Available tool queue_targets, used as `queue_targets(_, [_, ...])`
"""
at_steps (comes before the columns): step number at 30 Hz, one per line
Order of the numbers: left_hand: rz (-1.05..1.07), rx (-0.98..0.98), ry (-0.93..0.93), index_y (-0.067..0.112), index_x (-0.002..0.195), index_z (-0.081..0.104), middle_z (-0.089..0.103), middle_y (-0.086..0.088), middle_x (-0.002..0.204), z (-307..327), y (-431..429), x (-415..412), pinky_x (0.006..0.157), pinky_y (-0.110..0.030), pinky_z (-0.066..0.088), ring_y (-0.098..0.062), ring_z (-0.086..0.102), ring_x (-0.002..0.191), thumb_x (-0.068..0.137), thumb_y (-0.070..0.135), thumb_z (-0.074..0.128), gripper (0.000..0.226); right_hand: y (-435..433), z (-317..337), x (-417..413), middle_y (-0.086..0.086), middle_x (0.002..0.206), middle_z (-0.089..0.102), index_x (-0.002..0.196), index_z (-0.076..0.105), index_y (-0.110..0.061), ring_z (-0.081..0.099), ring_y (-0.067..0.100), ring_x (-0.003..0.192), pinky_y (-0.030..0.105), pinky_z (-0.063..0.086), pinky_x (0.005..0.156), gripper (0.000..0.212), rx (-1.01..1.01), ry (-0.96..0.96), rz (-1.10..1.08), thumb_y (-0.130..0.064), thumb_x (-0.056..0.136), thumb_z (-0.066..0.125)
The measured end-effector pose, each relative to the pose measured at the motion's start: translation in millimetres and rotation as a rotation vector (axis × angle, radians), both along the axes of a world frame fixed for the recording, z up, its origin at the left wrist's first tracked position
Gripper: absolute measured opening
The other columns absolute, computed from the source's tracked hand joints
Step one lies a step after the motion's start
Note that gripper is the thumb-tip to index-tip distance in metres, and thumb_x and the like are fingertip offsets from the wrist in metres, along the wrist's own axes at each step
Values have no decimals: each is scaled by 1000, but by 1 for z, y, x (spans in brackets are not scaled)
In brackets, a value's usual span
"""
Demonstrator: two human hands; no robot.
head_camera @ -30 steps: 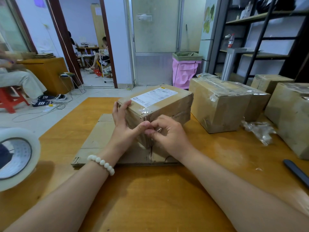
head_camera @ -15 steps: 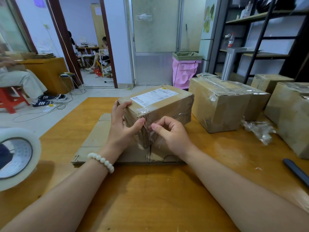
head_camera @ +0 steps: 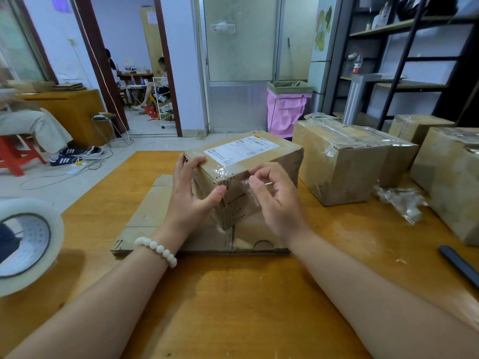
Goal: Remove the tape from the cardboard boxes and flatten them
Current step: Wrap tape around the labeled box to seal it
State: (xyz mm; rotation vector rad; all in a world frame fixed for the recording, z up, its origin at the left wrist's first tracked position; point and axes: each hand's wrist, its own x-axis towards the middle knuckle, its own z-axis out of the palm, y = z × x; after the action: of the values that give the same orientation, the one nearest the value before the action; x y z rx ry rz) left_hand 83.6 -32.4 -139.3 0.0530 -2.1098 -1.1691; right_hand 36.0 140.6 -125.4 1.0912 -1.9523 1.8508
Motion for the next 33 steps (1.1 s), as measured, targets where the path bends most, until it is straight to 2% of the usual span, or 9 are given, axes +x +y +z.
queue_targets(3, [-58, -42, 3, 52, 122, 34, 11, 10, 152, -3, 0, 1, 118, -32, 18, -13, 0, 150, 63, 61, 61, 66, 0, -6, -4, -4, 109, 58, 100, 60, -9, 56, 13, 104, 30, 49, 88, 22, 67, 296, -105, -25, 95, 45])
queue_targets(5, [-95, -83, -26, 48, 124, 34, 1, 3, 159, -5, 1, 1, 110, -6, 10, -8, -4, 148, 60, 62, 64, 72, -1, -4, -4, -4, 109, 62, 118, 52, -22, 58, 14, 105, 29, 48, 90, 23, 41, 244, -83, -25, 97, 42])
queue_targets(7, [-100, -87, -39, 45, 123, 35, -2, -4, 161, -5, 2, 0, 99, 6, 7, 5, -6, 143, 58, 60, 66, 73, -1, 0, -3, -3, 106, 65, 122, 45, -36, 58, 6, 98, 21, 45, 87, 28, 19, 170, -50, -22, 99, 41])
queue_targets(10, [-94, -96, -16, 44, 120, 36, 0, -6, 159, -6, 2, -2, 98, 8, 6, 27, -13, 130, 58, 57, 66, 70, 0, 4, -3, -1, 101, 65, 105, 60, -27, 59, 6, 97, 21, 44, 86, 21, 6, 75, 12, -24, 97, 42])
queue_targets(15, [-89, -120, -2, 41, 122, 35, -4, -1, 156, -9, -1, -3, 98, 8, 5, 22, -14, 133, 58, 58, 66, 73, 6, 7, 0, -10, 106, 56, 96, 61, -23, 52, 0, 105, 14, 40, 91, 41, 82, 71, 116, -60, 86, 45])
queue_targets(19, [-89, -169, -10, 39, 126, 31, -10, -12, 159, -11, 0, -4, 100, 6, 5, 21, -20, 133, 59, 61, 65, 78, -1, -1, -5, -8, 100, 51, 101, 60, -13, 51, 5, 98, 14, 42, 87, 31, 140, 281, -93, -32, 78, 71])
queue_targets(26, [-90, -213, 84, 41, 127, 28, -4, -16, 157, -12, 2, -7, 107, 1, 6, 9, -13, 141, 60, 57, 68, 80, -2, -4, -13, 4, 91, 62, 88, 66, -6, 48, 14, 93, 25, 41, 84, 17, 65, 552, -286, -22, 84, 63])
queue_targets(30, [-68, -228, 117, 38, 127, 29, -2, -19, 156, -11, 1, -8, 111, -5, 8, -19, -5, 148, 61, 56, 69, 80, 0, -4, -16, 5, 91, 60, 87, 61, -6, 60, 21, 92, 38, 55, 79, 8, -22, 459, -129, -14, 87, 62])
queue_targets(33, [-55, -268, 136, 37, 128, 30, -4, -18, 157, -9, -2, -6, 115, -15, 10, -24, -4, 149, 62, 54, 69, 78, 3, -2, -13, -2, 93, 61, 89, 59, -6, 61, 11, 98, 25, 54, 86, 6, -11, 278, -58, -12, 90, 58])
